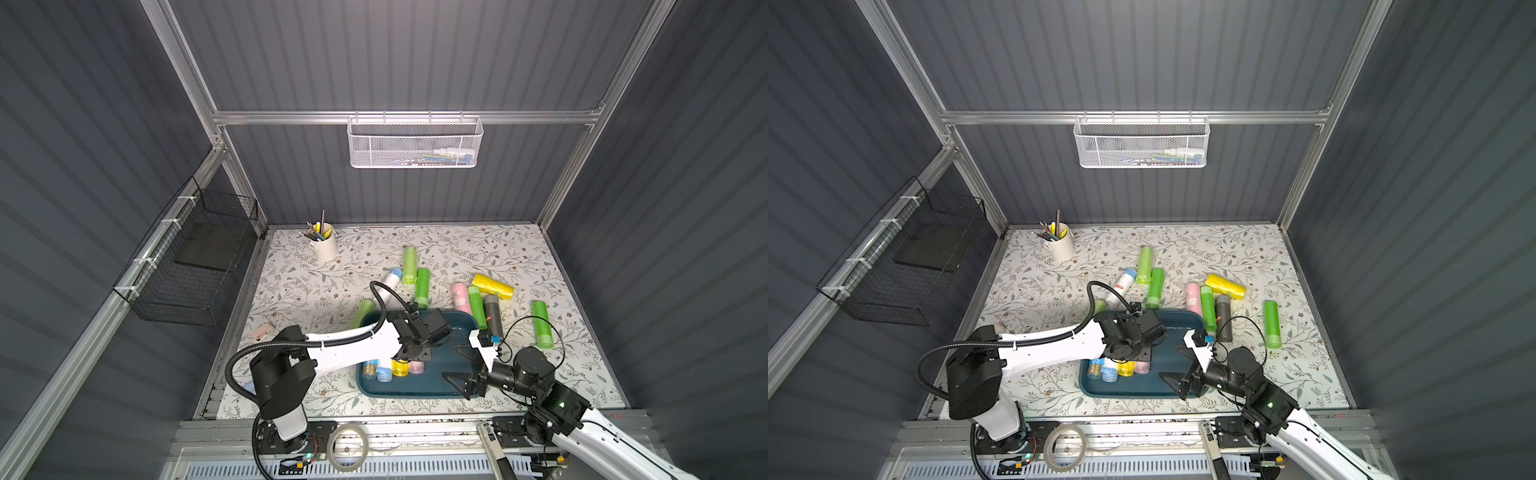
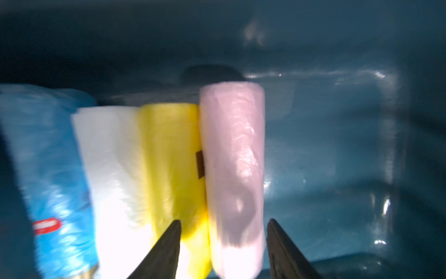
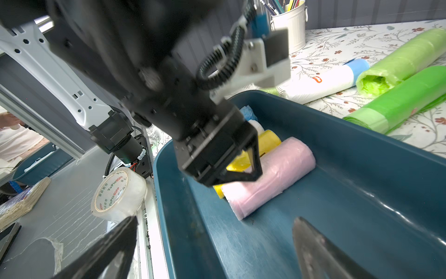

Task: Put the roll of trash bags into the storage box
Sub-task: Place the roll of trash bags in the storage box, then pick up the roll of trash bags from the center of the board.

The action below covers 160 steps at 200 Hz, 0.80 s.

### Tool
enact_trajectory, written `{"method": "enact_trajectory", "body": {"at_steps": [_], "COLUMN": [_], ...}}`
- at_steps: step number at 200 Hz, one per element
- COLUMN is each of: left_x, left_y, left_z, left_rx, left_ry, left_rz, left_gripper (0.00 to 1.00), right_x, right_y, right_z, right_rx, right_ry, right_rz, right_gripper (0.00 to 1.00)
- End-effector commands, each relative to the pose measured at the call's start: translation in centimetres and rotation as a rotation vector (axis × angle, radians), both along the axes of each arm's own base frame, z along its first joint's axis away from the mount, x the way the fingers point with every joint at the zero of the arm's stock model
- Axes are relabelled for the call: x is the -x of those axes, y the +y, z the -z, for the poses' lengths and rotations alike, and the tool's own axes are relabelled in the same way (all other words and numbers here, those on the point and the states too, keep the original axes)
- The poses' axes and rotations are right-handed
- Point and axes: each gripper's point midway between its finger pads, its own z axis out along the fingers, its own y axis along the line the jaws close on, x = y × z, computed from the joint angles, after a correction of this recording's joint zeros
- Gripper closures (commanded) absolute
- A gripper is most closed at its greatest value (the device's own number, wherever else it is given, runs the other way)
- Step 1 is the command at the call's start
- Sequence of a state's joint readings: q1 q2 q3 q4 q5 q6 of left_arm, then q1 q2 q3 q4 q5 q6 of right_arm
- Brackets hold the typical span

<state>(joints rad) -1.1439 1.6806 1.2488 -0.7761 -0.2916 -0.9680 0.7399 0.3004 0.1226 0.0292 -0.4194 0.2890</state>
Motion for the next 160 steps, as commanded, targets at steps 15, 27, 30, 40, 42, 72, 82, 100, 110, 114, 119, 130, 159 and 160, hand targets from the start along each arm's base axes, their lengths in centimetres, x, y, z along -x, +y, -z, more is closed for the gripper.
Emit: {"method": "enact_trajectory", "body": {"at_steps": [15, 27, 30, 40, 42, 72, 82, 100, 110, 114, 119, 130, 159, 160], "left_x": [-1.7, -2.3, -2.5, -3.0, -3.1, -3.9, -4.3, -4.9, -5.1, -5.0, -5.0, -5.0, -4.3, -4.2], "left_y": [2.9, 4.1, 4.4, 5.3, 5.4, 5.0, 4.8, 3.8, 2.9, 2.4, 1.9, 0.7, -4.3, -4.4], "left_z": [-6.8, -9.0, -9.6, -11.5, -11.8, -16.7, -18.0, -19.5, -20.3, -20.5, -20.8, -21.1, -20.3, -20.3], "left_rx": [-0.044, -0.053, -0.055, -0.053, -0.052, 0.069, 0.082, 0.114, 0.146, 0.163, 0.182, 0.222, 0.303, 0.305], "left_ry": [-0.175, -0.247, -0.265, -0.322, -0.332, -0.454, -0.486, -0.531, -0.557, -0.567, -0.581, -0.592, -0.508, -0.505], "left_rz": [0.046, 0.066, 0.068, 0.095, 0.102, 0.22, 0.246, 0.327, 0.374, 0.4, 0.43, 0.481, 0.689, 0.697], "left_gripper": [0.34, 0.24, 0.2, 0.08, 0.06, 0.0, 0.0, 0.0, 0.0, 0.0, 0.0, 0.0, 0.0, 0.0], "right_x": [-2.8, -4.3, -4.6, -5.7, -5.9, -8.0, -8.8, -10.5, -11.2, -11.4, -11.7, -12.0, -12.2, -12.2], "right_y": [-2.2, -4.0, -4.5, -6.4, -6.7, -11.4, -12.2, -13.6, -14.6, -15.0, -15.5, -16.2, -20.9, -21.2], "right_z": [-0.4, -0.3, -0.4, -1.1, -1.2, -2.7, -2.5, -2.2, -2.1, -2.1, -2.1, -1.8, -1.3, -1.3], "right_rx": [0.018, 0.048, 0.056, 0.081, 0.086, 0.222, 0.263, 0.315, 0.374, 0.402, 0.433, 0.488, 0.547, 0.548], "right_ry": [0.026, 0.068, 0.079, 0.109, 0.116, 0.261, 0.338, 0.439, 0.466, 0.473, 0.481, 0.502, 0.55, 0.553], "right_rz": [0.225, 0.364, 0.404, 0.532, 0.551, 0.822, 0.853, 0.9, 0.937, 0.957, 0.977, 1.012, 1.211, 1.221], "right_gripper": [0.01, 0.01, 0.01, 0.01, 0.01, 0.01, 0.01, 0.01, 0.01, 0.02, 0.02, 0.05, 0.08, 0.07]}}
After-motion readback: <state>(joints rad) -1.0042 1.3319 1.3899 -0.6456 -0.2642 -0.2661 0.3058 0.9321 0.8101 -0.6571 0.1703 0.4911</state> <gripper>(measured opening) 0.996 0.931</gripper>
